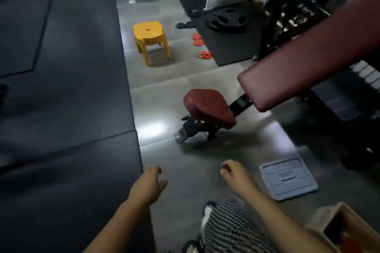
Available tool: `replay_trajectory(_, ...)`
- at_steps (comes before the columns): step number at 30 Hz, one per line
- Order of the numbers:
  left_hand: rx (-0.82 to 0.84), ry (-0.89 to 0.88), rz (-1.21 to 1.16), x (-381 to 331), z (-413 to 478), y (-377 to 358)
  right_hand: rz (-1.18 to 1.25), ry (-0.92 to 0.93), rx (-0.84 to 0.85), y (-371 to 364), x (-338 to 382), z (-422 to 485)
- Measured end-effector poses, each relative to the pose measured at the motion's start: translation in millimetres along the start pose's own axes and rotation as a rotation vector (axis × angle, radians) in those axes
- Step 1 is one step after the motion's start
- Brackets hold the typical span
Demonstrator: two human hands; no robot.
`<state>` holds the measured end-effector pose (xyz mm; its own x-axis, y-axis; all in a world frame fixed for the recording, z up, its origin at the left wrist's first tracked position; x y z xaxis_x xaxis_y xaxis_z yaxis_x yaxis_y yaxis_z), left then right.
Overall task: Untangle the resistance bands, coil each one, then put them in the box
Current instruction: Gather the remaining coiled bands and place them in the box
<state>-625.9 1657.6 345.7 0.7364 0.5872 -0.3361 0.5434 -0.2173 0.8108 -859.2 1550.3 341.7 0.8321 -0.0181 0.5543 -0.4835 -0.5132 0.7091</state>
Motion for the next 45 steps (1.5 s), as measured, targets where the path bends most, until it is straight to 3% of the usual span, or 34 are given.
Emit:
replay_trajectory(6,0.08,0.037,0.108,44.8,107.8,42.5,-0.166,0.089,0.101,-48.9,97.8,107.1)
replay_trajectory(9,0.152,0.095,0.159,80.9,158.3,90.3,-0.216,0.067,0.193,-58.2,144.4,173.1)
replay_trajectory(12,0.105,0.157,0.119,120.4,215.9,153.7,-0.274,0.08,0.248,-51.6,198.9,239.4)
replay_trajectory(17,0.008,0.349,-0.069,190.5,308.2,243.1,-0.298,0.069,0.24,-36.3,288.8,354.7)
replay_trajectory(21,-0.004,0.365,-0.052,220.1,414.4,303.6,-0.181,0.011,0.144,-28.4,344.9,456.7)
replay_trajectory(27,0.124,0.171,0.074,164.4,588.4,389.3,-0.096,-0.222,0.041,4.5,374.7,554.2)
replay_trajectory(34,0.21,-0.039,0.067,55.5,755.8,427.0,-0.011,-0.494,0.025,38.1,352.7,641.8)
replay_trajectory(40,0.281,0.112,0.071,27.0,873.0,455.5,-0.045,-0.467,0.096,92.8,370.0,781.5)
replay_trajectory(45,0.236,0.228,0.0,6.6,961.1,488.7,-0.071,-0.391,0.069,168.2,409.0,910.6)
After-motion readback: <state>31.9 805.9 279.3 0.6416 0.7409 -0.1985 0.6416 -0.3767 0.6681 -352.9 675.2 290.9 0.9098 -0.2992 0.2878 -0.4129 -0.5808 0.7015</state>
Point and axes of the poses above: each hand's wrist, its own z-axis towards the middle knuckle, its own y-axis out of the back of the hand, x = y × z, the point moved 7 cm from there along z, towards the middle knuckle, and after that the axes turned 5 degrees about -x, right-handed, at the moved point
